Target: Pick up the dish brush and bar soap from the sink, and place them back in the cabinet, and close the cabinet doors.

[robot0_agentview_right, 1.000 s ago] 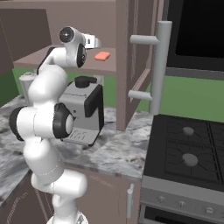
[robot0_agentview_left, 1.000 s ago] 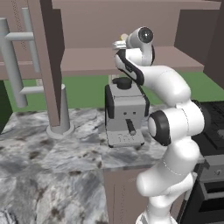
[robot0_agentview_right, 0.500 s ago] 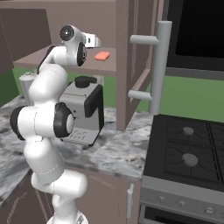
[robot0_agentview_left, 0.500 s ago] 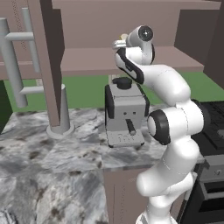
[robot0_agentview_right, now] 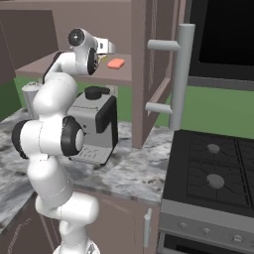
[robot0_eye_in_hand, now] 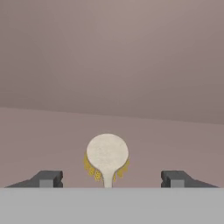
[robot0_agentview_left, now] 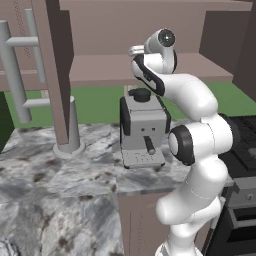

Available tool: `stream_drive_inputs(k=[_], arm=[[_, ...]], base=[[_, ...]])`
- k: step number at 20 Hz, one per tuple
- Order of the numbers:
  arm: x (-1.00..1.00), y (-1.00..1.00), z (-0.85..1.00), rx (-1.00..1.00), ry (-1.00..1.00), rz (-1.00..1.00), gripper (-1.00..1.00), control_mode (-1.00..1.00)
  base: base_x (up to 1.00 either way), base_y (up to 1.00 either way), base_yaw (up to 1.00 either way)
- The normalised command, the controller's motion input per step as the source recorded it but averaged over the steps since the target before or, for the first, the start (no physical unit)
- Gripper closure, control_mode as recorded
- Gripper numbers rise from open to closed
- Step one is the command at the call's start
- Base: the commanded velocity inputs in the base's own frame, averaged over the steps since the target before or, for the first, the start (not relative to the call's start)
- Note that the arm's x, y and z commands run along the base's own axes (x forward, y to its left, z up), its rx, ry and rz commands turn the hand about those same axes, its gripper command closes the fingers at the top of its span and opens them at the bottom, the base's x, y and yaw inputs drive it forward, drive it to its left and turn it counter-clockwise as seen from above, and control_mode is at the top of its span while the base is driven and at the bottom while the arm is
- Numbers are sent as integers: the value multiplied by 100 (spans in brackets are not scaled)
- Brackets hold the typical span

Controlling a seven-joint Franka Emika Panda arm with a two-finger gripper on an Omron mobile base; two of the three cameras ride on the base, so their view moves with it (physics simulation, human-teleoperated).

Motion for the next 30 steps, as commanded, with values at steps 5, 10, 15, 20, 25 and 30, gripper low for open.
stream_drive_inputs(k=[5,10,15,20,25,30], arm=[[-5,0,0,0,-1,0,-100,-100],[-25,0,-5,0,-14,0,-100,-100],[-33,0,-4,0,-16,0,-100,-100],[-46,0,3,0,-5,0,-100,-100],[-46,0,15,0,0,0,-100,-100],[-45,0,16,0,0,0,-100,-100]], base=[[0,0,0],[0,0,0],[0,0,0],[0,0,0],[0,0,0],[0,0,0]])
